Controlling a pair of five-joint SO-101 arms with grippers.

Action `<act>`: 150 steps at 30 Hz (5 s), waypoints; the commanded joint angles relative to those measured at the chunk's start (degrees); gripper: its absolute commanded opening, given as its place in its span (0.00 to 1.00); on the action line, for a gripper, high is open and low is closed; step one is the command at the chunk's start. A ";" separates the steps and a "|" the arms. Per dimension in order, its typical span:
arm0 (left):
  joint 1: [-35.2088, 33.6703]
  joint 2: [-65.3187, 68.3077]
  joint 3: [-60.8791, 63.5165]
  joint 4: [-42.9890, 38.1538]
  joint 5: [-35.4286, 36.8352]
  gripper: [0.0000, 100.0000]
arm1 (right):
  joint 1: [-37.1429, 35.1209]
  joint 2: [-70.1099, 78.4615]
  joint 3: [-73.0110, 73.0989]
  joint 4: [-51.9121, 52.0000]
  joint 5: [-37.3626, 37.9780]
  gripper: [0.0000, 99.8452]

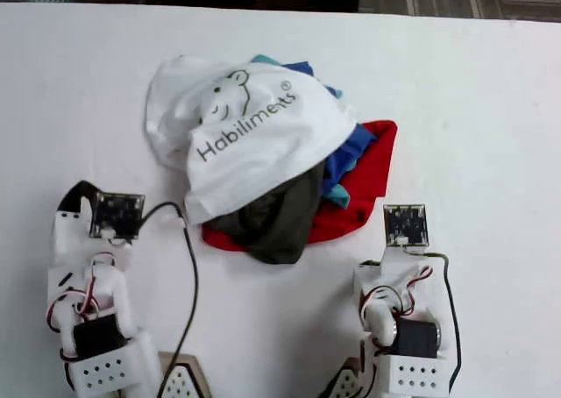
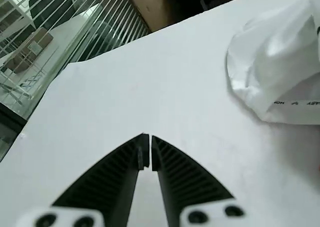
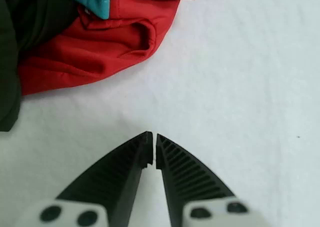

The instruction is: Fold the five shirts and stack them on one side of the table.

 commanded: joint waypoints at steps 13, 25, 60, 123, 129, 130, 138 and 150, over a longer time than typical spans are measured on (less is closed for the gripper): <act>11.16 -1.58 -2.68 -1.05 7.65 0.04 | -0.31 -0.75 0.44 0.31 -0.18 0.02; 21.36 6.59 -24.40 3.16 14.51 0.14 | -0.31 -0.75 0.44 0.31 -0.18 0.02; 30.77 143.74 -118.46 40.88 14.42 0.03 | -0.31 -0.75 0.44 0.31 -0.18 0.02; -14.07 131.78 -180.70 68.04 17.14 0.23 | -0.31 -0.75 0.44 0.31 -0.18 0.02; -1.49 131.87 -154.59 67.52 17.23 0.23 | -0.31 -0.75 0.44 0.31 -0.18 0.02; 1.23 131.87 -150.11 66.90 17.14 0.23 | -0.31 -0.75 0.44 0.31 -0.18 0.02; 18.46 131.87 -126.29 55.56 17.14 0.23 | -0.31 -0.75 0.44 0.31 -0.18 0.02; 25.05 132.04 -118.02 39.91 17.05 0.23 | -0.31 -0.75 0.44 0.31 -0.18 0.02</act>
